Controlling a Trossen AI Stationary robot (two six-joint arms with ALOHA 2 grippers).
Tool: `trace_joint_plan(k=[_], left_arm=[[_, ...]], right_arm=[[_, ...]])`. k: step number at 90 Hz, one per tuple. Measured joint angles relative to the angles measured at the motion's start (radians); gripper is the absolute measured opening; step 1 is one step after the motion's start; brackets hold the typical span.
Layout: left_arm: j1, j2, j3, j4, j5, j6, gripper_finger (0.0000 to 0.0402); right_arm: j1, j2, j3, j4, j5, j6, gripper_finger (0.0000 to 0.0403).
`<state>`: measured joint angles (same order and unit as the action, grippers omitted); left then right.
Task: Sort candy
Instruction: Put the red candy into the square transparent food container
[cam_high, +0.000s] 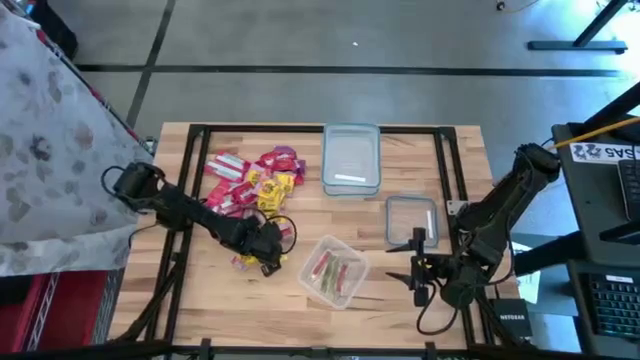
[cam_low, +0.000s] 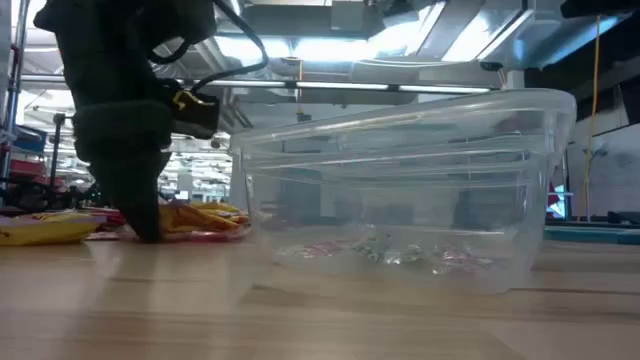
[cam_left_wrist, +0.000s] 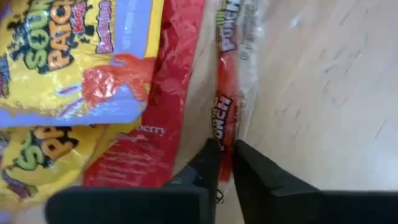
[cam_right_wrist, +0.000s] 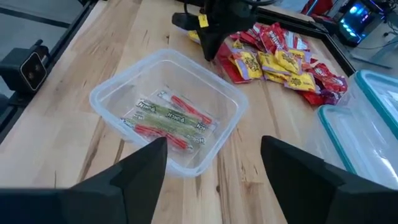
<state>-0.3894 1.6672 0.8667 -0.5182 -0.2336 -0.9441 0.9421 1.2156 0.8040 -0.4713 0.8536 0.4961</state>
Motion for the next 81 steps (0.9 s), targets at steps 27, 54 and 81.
trace_joint_plan(k=[27,54,81], left_arm=[[-0.043,-0.025,0.231,-0.121,-0.167,-0.302,0.0003],[-0.071,-0.017,0.34,0.406,-0.379,-0.113,0.0003],[-0.086,0.071,0.339,0.573,-0.355,-0.209,0.0003]], right_arm=[[0.0,0.0,0.0,0.002,0.018,-0.003,0.0248],[0.0,0.0,0.0,0.007,0.019,-0.003,0.0248],[0.0,0.0,0.0,0.01,0.018,-0.003,0.0248]])
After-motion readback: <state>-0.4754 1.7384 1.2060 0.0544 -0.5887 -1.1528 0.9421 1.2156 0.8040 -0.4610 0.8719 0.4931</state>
